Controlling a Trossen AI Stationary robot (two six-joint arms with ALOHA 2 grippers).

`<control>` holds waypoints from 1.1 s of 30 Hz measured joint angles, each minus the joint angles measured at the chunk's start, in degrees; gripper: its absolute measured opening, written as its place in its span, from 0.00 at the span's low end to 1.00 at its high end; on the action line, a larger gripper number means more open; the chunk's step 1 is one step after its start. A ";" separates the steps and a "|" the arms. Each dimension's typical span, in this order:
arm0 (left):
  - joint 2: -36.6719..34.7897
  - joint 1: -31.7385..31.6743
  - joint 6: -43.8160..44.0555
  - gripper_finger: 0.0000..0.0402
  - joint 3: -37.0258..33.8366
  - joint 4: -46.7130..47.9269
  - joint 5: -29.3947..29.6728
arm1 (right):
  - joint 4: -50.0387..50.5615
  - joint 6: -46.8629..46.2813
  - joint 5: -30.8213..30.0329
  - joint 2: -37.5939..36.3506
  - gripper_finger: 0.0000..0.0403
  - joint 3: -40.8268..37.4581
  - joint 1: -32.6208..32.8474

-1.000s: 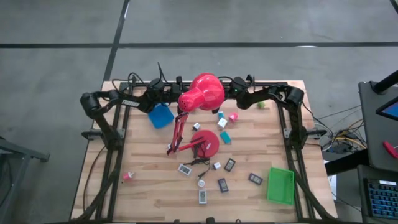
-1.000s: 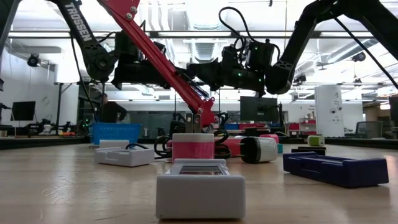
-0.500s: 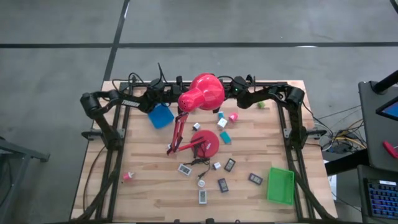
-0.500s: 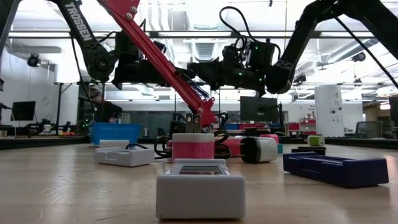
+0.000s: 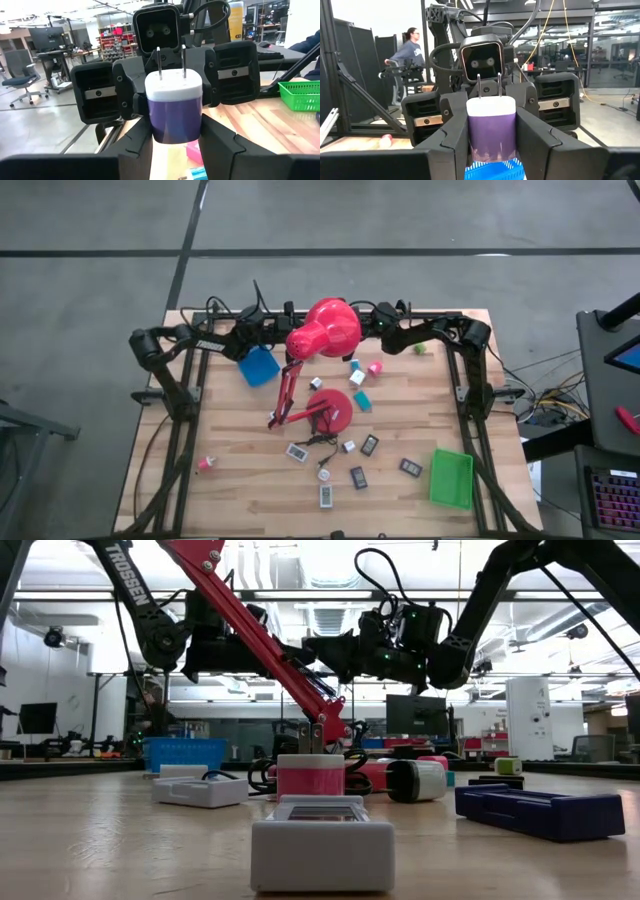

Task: Pick & Place Office items
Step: Put the purple charger adapter into the blue bin

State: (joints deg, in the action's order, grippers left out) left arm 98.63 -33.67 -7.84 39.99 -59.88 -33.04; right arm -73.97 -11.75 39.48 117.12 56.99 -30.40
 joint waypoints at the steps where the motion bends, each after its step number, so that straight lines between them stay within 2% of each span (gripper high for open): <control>1: 0.00 0.00 0.17 0.34 0.00 -0.04 -0.09 | 0.00 0.00 0.00 0.00 0.30 0.00 0.01; 6: 0.00 0.43 1.83 0.64 0.00 0.02 -1.28 | -0.08 0.00 0.46 0.00 0.30 0.08 0.25; 8: 0.00 0.57 2.15 0.72 0.00 0.08 -1.29 | -0.04 0.07 0.42 0.00 0.30 0.13 0.25; 10: 0.02 0.74 2.15 0.75 0.00 0.38 -1.24 | 0.13 0.10 0.44 0.02 0.30 0.11 0.20; 22: 0.07 0.81 1.84 0.69 0.00 0.88 -0.85 | 3.96 2.73 -0.04 0.00 0.30 0.09 0.18; 33: 0.11 0.79 1.78 0.68 -0.04 1.77 -1.65 | 7.61 4.40 0.45 -0.14 0.30 -0.43 -0.41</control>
State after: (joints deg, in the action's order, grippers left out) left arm 98.74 -32.88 -6.06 39.94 -58.11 -34.69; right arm -66.37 -7.34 39.93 116.98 56.56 -30.81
